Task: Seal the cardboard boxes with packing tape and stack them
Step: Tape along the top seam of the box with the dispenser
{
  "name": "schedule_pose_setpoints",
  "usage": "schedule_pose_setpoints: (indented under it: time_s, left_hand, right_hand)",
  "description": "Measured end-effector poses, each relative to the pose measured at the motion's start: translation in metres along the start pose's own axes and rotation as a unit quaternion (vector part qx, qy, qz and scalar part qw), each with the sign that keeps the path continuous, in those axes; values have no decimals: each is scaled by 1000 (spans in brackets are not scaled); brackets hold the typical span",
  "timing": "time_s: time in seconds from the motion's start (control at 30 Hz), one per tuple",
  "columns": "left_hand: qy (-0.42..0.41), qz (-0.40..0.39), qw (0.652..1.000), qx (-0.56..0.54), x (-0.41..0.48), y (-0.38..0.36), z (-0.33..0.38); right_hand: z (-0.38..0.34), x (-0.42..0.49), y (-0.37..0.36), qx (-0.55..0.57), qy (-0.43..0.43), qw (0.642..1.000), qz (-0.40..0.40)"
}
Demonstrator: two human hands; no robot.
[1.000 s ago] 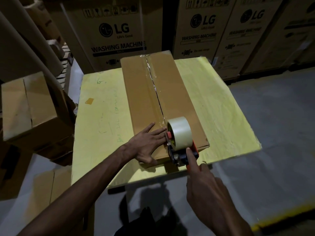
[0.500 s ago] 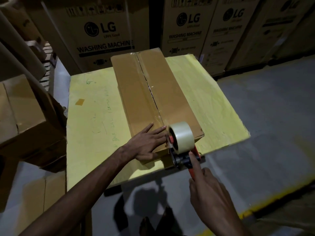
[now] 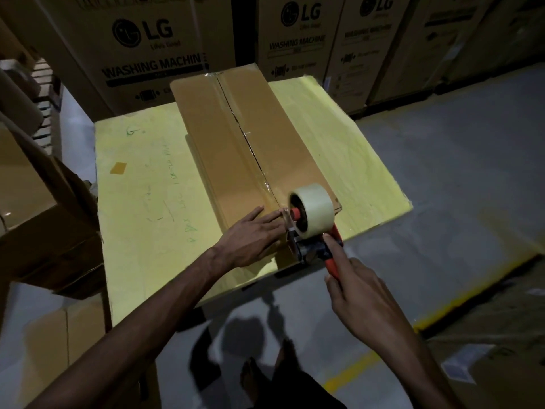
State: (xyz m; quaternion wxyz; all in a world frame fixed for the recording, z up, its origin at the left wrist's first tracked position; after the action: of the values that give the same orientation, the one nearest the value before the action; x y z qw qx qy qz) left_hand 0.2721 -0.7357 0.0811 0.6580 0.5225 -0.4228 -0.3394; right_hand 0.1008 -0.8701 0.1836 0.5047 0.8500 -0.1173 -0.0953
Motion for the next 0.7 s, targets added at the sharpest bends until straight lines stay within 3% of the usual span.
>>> schedule_pose_setpoints:
  time_s: [0.33,0.47,0.7]
  left_hand:
    - [19,-17,999,-20,0,1,4]
    - [37,-15,999,-32,3,5,1]
    - [38,-28,999,-22,7,3,0]
  right_hand:
    - [21,-21,-11,24,6,1000,14]
    - [36,-43,-16,8,-3,1000,-18]
    - [53,-53,-30,20,8,999,35]
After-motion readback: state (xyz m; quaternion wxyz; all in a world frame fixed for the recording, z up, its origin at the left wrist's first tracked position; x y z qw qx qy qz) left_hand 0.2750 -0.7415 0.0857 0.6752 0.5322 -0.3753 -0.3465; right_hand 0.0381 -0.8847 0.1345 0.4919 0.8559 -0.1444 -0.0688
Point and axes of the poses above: each hand's wrist, its own x-axis towards the middle knuckle, its own y-axis out of the back of the hand, z = x × y, the point moved 7 cm from there along x, towards the middle knuckle, and after that the axes turned 15 degrees about z, right-handed, at the moved point
